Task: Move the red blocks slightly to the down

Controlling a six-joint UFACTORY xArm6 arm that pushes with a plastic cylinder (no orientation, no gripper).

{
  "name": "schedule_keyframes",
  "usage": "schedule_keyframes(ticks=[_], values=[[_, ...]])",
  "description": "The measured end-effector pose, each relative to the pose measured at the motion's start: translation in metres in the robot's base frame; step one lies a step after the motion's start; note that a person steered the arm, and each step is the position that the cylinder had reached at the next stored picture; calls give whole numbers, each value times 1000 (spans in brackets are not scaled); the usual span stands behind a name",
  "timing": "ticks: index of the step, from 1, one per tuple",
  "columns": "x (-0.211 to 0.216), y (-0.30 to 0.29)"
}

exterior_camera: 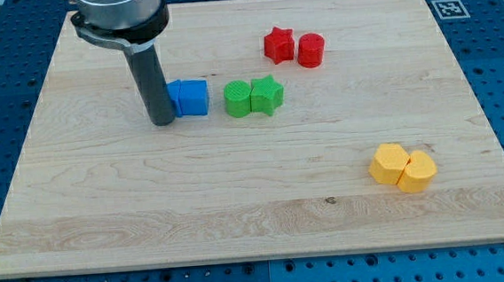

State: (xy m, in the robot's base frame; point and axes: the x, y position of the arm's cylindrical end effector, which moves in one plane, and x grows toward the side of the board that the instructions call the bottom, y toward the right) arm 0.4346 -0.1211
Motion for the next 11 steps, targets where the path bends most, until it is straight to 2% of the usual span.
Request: schedule_keyframes(ticks=[1, 2, 3, 4, 5, 6, 8, 9, 10, 11], values=[[0, 0], [-1, -39], [-25, -97], [-91, -116], [-152, -74], [-165, -7], [-164, 136], [-139, 184], [-104, 218], [-104, 225]])
